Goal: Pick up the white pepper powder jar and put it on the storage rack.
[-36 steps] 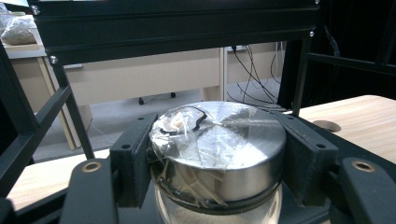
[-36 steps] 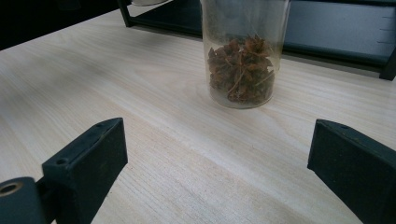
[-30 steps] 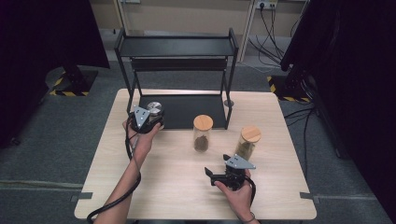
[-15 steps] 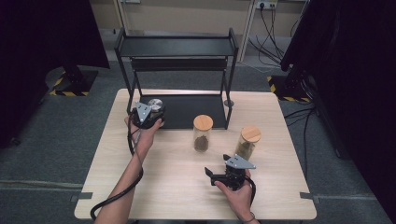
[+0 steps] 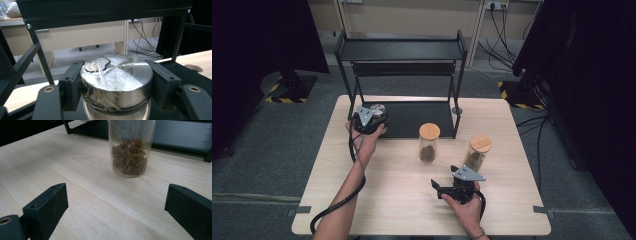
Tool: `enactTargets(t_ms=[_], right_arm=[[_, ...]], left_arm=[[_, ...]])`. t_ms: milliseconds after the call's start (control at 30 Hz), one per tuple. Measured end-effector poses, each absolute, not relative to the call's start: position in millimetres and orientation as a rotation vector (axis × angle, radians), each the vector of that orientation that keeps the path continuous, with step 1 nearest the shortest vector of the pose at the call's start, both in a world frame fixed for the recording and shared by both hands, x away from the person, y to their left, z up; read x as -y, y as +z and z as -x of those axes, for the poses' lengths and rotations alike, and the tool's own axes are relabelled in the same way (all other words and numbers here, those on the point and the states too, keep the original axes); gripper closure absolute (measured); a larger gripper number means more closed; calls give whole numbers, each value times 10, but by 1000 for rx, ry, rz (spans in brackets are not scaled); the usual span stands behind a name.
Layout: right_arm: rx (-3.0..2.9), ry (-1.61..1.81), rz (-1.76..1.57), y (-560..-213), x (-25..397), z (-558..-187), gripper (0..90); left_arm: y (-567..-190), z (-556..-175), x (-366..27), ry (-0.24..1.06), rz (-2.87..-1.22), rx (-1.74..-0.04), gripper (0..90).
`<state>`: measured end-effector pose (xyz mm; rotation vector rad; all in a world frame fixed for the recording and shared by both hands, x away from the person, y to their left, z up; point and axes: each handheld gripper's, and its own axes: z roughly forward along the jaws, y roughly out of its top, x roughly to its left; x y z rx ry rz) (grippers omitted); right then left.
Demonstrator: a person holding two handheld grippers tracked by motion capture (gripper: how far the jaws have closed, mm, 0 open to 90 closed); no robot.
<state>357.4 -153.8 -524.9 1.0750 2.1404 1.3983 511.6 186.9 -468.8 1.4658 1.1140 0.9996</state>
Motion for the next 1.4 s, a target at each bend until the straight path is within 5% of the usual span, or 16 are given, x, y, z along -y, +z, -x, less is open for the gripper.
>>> enactTargets(t_ms=[1400], right_arm=[[-2147,1406,-1070,-5250,1531,-3567,49]], left_arm=[[-4972,-5448,-1815,978,-1490,-1173,346]])
